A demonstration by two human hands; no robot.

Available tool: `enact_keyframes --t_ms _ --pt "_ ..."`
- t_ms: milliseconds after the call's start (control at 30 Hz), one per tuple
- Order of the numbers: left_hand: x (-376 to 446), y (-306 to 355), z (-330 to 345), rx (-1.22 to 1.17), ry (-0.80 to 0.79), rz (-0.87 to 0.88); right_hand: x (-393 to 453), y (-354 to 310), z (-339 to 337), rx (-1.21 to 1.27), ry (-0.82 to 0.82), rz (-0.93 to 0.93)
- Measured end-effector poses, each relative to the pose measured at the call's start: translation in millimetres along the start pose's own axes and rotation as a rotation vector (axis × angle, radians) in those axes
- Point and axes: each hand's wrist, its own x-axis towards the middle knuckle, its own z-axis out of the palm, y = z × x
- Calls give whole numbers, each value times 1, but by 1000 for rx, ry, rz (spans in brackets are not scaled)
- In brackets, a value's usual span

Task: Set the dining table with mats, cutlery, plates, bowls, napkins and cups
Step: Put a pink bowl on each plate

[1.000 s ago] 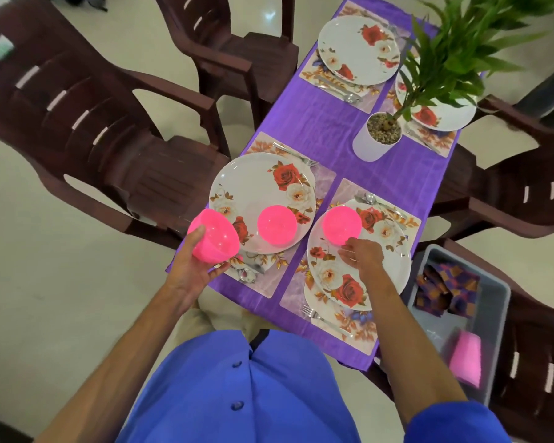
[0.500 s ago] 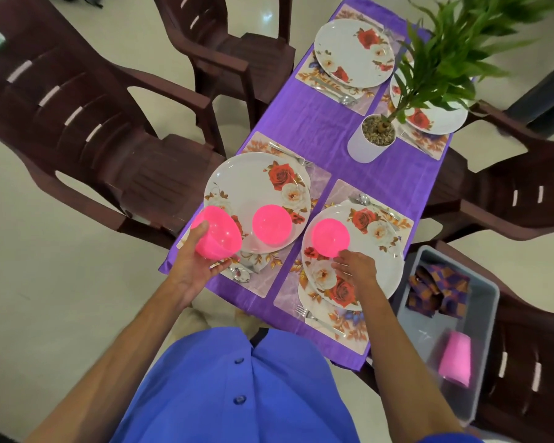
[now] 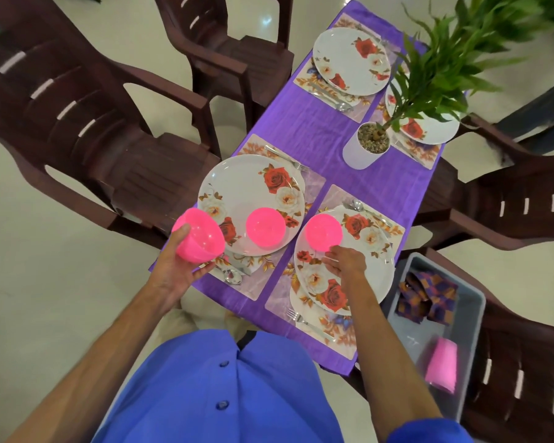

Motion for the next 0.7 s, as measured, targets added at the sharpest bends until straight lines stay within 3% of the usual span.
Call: enact_keyframes --t_ms 167,367,700 --pt "3 -2 -3 8 8 -10 4 3 -1 -116 10 -41" --pt "5 -4 -2 22 1 -18 4 15 -15 -471 38 -191" --pt "7 -4 4 12 -19 -37 -7 21 -27 -663 39 -333"
